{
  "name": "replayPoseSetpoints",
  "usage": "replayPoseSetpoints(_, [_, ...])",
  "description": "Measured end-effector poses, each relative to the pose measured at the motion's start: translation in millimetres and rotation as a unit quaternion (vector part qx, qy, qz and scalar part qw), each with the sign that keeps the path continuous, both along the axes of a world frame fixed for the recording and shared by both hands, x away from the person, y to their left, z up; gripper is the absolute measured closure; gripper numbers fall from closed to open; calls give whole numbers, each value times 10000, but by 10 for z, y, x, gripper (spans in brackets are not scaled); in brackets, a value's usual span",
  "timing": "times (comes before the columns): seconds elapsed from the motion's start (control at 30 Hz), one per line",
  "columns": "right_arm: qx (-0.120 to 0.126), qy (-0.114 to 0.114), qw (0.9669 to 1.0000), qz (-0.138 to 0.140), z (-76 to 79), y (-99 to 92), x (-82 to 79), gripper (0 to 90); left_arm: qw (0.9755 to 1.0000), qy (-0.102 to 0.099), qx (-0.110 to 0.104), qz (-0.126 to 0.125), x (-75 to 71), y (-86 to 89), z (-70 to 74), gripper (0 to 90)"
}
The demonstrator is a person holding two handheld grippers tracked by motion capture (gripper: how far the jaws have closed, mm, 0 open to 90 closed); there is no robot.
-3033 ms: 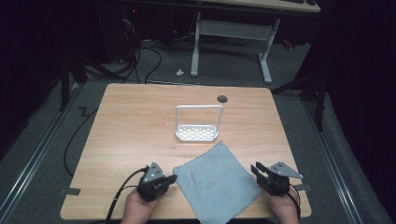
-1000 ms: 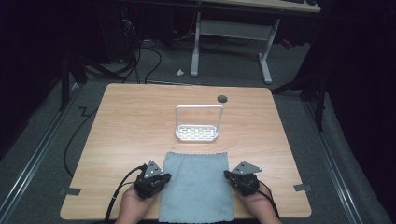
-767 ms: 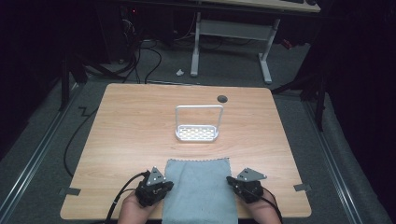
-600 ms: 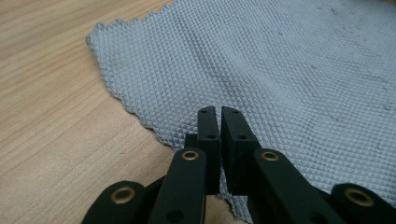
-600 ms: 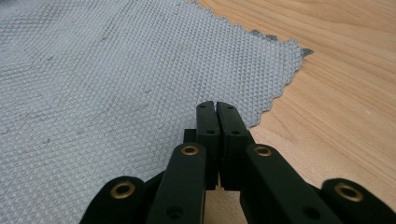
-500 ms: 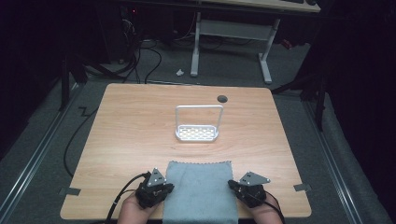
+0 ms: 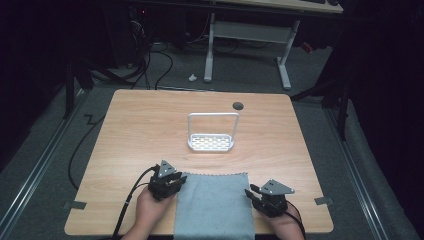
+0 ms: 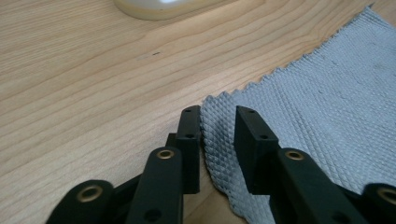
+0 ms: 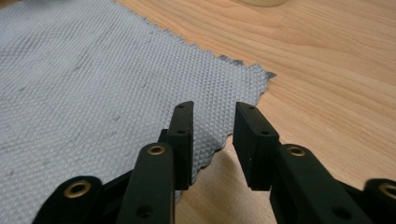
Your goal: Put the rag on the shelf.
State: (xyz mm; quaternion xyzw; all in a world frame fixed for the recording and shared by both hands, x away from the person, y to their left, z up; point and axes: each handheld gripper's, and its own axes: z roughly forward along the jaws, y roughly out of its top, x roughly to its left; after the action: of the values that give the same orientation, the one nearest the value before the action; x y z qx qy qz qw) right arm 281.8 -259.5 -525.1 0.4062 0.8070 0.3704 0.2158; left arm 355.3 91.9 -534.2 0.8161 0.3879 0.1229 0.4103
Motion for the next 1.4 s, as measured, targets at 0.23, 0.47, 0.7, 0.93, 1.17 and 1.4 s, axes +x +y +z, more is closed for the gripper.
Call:
replayPoseSetpoints(0.23, [226,-153,9992,-286,130,156,149,631,10000,49,-29,-3,21,15,-3,828])
replayPoseSetpoints(0.47, [218,320,9972,-636,92,172,546,637,9999,112,-69,-92,12,34,-5,879])
replayPoseSetpoints(0.7, [98,343,9971,-666,-19,145,565,633,9999,113,-72,-83,4,36,-5,878])
replayPoseSetpoints(0.93, [42,353,9973,-635,-49,150,581,701,9998,132,-108,-49,-2,41,-8,878])
replayPoseSetpoints(1.17, [-16,324,9986,-422,-48,206,552,889,9998,111,-77,-110,-9,40,-5,886])
replayPoseSetpoints(1.4, [131,-62,9992,-378,22,204,455,891,9991,-61,-395,-106,-70,121,43,887])
